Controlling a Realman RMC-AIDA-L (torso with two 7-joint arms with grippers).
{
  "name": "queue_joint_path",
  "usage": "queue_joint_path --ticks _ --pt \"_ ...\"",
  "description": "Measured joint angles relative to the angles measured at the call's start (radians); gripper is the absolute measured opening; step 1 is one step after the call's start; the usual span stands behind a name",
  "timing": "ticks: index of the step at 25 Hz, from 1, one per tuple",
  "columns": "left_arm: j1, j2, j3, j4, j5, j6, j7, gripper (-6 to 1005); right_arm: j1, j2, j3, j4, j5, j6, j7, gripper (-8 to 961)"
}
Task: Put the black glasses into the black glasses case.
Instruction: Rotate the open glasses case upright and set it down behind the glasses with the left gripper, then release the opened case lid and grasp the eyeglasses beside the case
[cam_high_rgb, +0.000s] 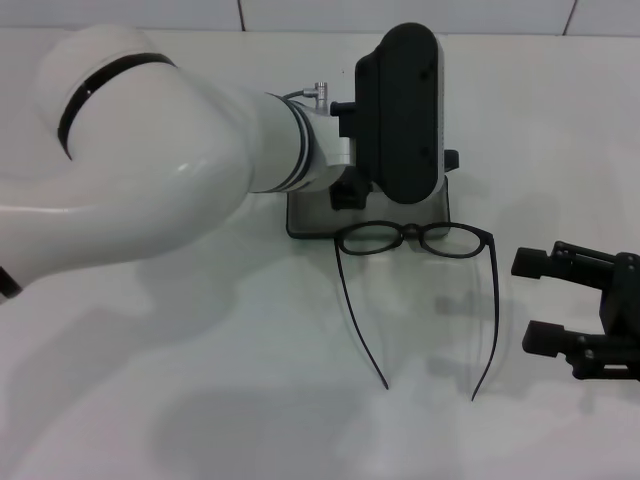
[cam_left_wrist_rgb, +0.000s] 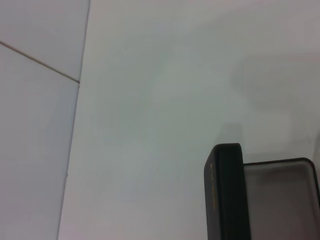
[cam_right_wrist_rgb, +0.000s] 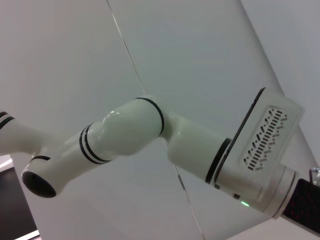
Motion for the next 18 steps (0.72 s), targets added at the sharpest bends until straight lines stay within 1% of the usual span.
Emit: queue_joint_path --ticks 7,12,15,18 --pt "-0.003 0.002 0.008 -0.016 0.001 -0.016 0.002 215 -0.001 0.000 0.001 0.000 0.000 0.001 0.000 842" --pt "0.001 0.003 0.005 -0.010 0.001 -0.018 0.002 296 -0.007 0.000 0.001 0.000 0.000 0.002 0.000 841" --pt "0.011 0.003 0.003 0.022 0.001 -0.004 0.002 345 -0.010 0.000 0.001 0.001 0.000 0.014 0.000 841" --pt "0.044 0.004 -0.011 0.122 0.001 0.053 -0.002 394 -0.012 -0.003 0.001 0.002 0.000 0.030 0.000 841"
